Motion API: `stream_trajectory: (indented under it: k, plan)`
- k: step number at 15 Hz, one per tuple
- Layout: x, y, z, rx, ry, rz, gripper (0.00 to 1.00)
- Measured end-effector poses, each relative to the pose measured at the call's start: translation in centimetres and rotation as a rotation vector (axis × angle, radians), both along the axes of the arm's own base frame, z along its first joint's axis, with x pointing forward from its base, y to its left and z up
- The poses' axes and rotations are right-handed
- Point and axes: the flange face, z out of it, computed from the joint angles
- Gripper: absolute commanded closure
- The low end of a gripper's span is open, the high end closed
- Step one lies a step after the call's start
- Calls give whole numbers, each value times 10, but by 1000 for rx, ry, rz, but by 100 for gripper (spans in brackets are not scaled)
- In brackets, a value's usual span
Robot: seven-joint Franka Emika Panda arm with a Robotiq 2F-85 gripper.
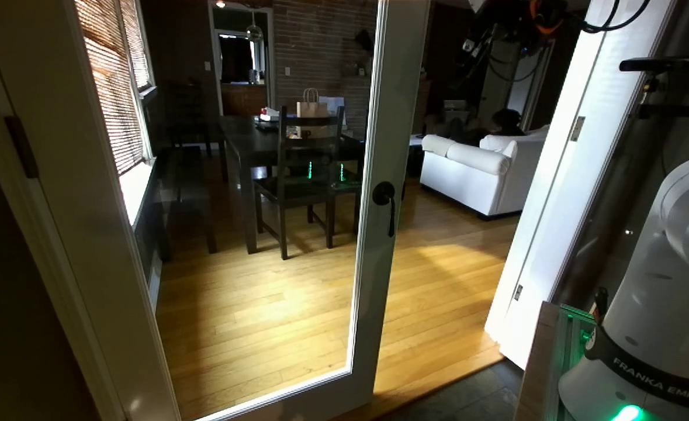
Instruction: Open the left door.
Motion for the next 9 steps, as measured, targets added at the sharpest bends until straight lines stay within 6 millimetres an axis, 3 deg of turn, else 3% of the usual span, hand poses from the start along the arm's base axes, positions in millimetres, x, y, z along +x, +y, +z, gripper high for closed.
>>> stream_trajectory:
  k: [3,9]
  plan:
    - [-1,-10,11,7,-32,-3,0]
    - [3,-12,9,-5,-30,-12,0]
